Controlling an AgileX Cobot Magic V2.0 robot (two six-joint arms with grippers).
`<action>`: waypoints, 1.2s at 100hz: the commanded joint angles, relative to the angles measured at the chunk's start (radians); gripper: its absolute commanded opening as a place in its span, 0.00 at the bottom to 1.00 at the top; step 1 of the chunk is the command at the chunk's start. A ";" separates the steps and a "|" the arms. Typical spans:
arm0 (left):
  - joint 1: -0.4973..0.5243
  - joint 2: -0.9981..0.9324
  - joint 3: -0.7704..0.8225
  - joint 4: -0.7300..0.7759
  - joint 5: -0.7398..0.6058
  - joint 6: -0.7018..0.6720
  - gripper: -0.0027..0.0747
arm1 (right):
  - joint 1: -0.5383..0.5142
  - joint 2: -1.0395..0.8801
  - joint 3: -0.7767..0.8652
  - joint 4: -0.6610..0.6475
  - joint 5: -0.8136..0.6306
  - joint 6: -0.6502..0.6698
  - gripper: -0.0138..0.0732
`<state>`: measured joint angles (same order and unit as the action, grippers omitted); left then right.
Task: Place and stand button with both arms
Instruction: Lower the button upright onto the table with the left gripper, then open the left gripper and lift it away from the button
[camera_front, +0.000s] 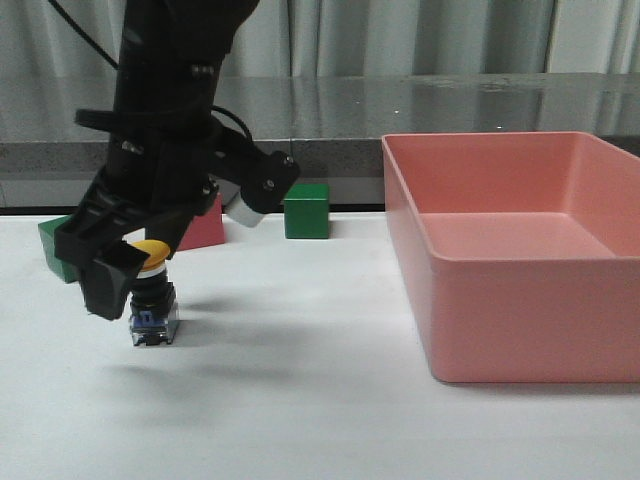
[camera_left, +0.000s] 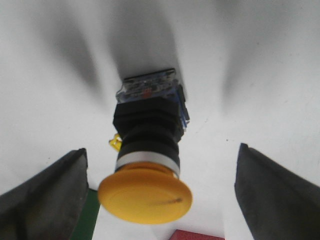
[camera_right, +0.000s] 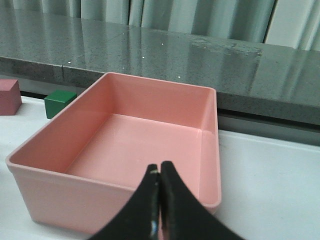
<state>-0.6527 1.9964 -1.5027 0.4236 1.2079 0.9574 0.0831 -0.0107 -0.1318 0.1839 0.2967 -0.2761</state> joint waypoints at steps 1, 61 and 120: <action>-0.001 -0.092 -0.019 0.012 0.066 -0.014 0.77 | 0.002 0.011 -0.027 -0.004 -0.075 -0.002 0.09; 0.322 -0.474 -0.019 -0.182 0.021 -0.469 0.01 | 0.002 0.011 -0.027 -0.004 -0.075 -0.002 0.09; 0.414 -1.410 0.834 -0.589 -0.765 -0.475 0.01 | 0.002 0.011 -0.027 -0.004 -0.075 -0.002 0.09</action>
<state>-0.2418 0.7185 -0.7677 -0.1251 0.5798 0.4933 0.0831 -0.0107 -0.1318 0.1839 0.2967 -0.2761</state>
